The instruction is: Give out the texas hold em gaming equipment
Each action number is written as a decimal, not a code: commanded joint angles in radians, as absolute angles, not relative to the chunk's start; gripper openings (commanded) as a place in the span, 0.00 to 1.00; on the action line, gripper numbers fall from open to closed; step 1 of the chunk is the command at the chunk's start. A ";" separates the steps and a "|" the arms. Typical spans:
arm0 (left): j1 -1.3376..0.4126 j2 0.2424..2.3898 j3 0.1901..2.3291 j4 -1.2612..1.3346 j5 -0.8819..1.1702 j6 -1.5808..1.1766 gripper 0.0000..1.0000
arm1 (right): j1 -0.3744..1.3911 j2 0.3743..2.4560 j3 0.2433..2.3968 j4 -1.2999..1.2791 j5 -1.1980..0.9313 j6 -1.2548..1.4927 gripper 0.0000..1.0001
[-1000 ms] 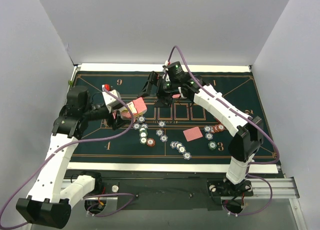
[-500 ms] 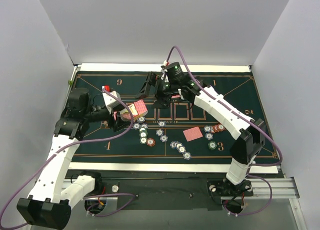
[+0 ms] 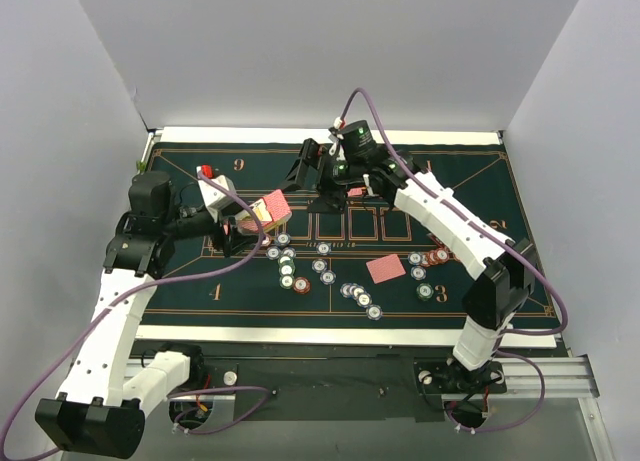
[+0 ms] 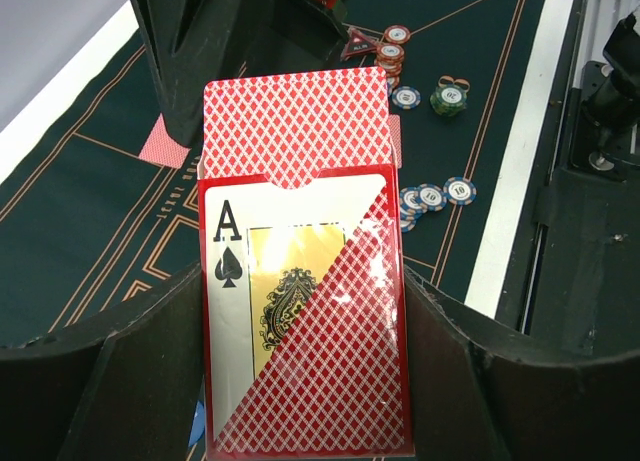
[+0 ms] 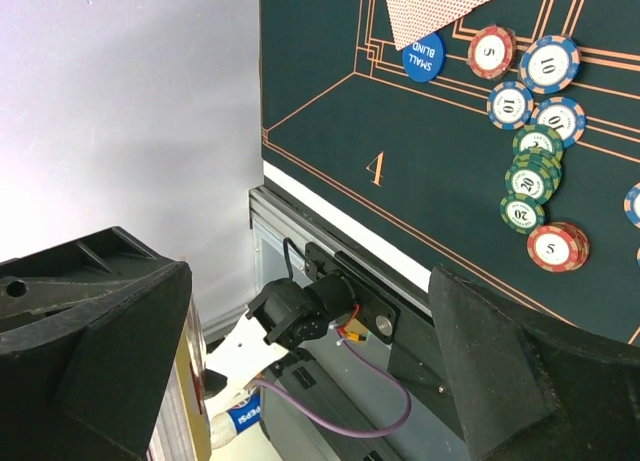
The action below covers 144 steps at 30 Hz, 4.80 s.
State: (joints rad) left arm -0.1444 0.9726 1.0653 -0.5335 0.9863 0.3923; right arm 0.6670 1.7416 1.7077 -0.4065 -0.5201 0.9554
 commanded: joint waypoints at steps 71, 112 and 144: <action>-0.248 1.054 1.178 -0.787 0.922 0.618 0.43 | 0.678 1.485 1.121 0.219 -0.690 1.089 0.71; -0.249 1.078 1.200 -0.808 0.930 0.634 0.43 | 0.677 1.456 1.121 0.193 -0.658 1.078 0.51; -0.250 1.089 1.192 -0.833 0.910 0.669 0.42 | 0.529 1.347 1.057 0.291 -0.709 1.189 0.00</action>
